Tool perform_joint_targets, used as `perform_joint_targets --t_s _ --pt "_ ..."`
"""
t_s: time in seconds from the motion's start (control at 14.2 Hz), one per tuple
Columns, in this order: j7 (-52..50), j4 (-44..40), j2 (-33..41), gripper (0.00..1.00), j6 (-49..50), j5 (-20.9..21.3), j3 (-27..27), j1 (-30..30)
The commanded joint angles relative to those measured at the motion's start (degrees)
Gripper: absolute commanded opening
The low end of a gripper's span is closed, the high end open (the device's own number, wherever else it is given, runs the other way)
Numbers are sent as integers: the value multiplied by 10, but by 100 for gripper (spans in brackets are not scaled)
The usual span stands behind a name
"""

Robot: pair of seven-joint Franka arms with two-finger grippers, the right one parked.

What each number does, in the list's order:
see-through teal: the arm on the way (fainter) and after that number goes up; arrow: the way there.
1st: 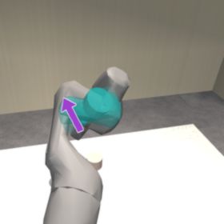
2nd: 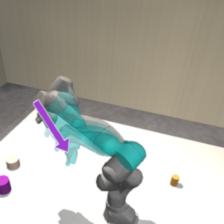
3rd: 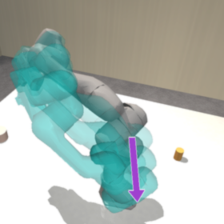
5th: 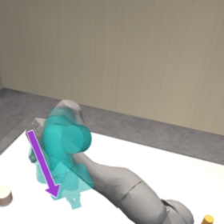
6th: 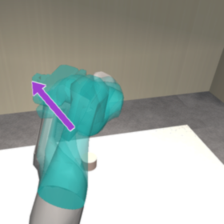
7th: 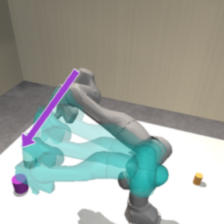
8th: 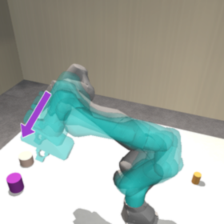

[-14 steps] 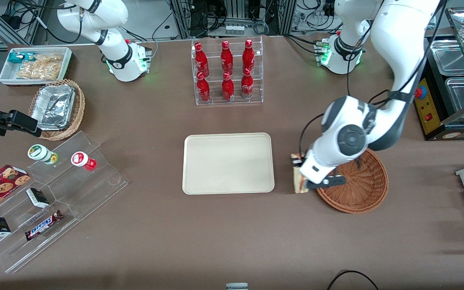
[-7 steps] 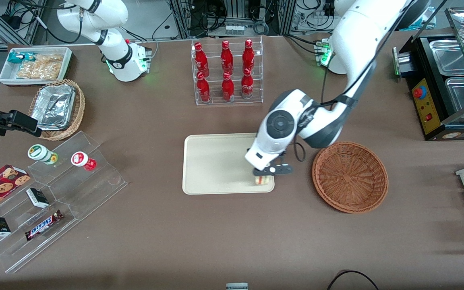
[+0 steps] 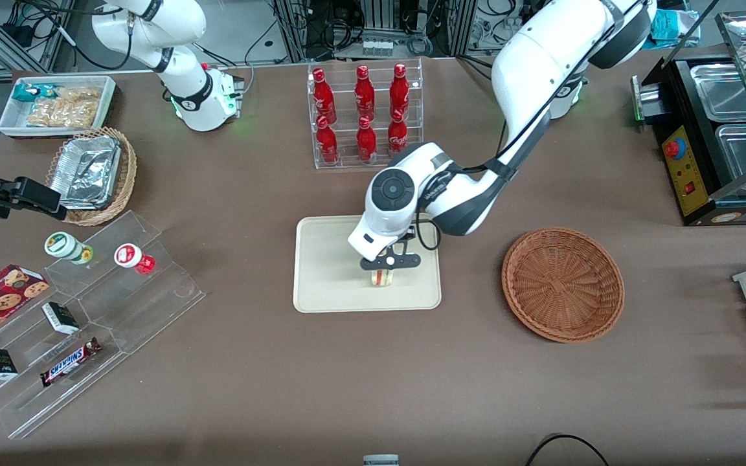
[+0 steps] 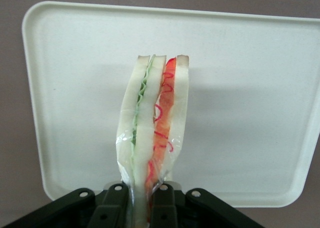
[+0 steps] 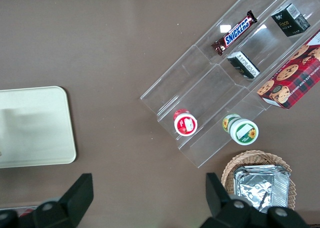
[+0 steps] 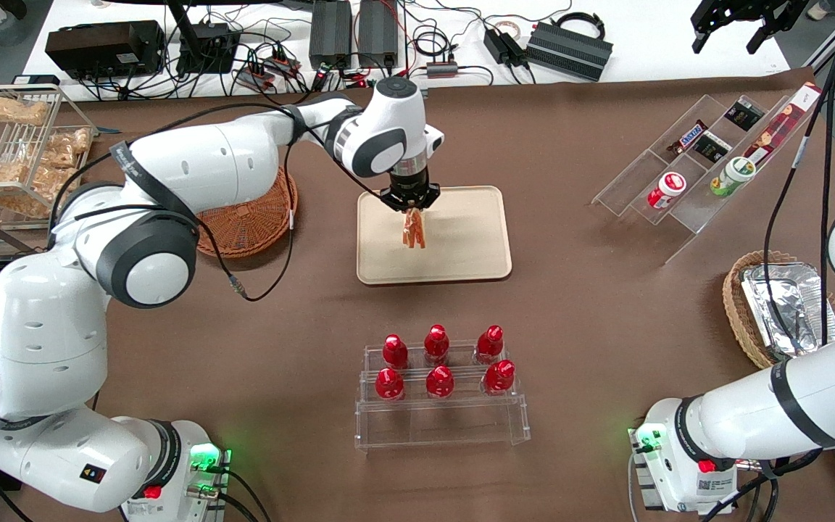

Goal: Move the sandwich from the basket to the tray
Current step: 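Lower the sandwich onto the tray and open the left gripper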

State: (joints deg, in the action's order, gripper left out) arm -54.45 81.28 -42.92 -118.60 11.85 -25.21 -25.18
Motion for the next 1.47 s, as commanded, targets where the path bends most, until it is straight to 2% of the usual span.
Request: perform_joint_targets --t_s 0.0,0.42,0.49,0.56,0.63,0.91,1.26,1.4 --pt "-48 -47 -39 14 2 32 4 -24" --pt "-77 -67 -81 14 -26 37 3 -45" --pt "-74 -67 -82 18 -31 37 3 -45" --pt "-68 -66 -83 55 -36 37 3 -44" --pt "-66 -66 -82 100 -36 36 3 -42" --pt "-70 -62 -41 100 -19 41 5 -36" --pt "-77 -68 54 100 126 32 10 -8" --pt "-94 -66 80 100 171 28 8 27"
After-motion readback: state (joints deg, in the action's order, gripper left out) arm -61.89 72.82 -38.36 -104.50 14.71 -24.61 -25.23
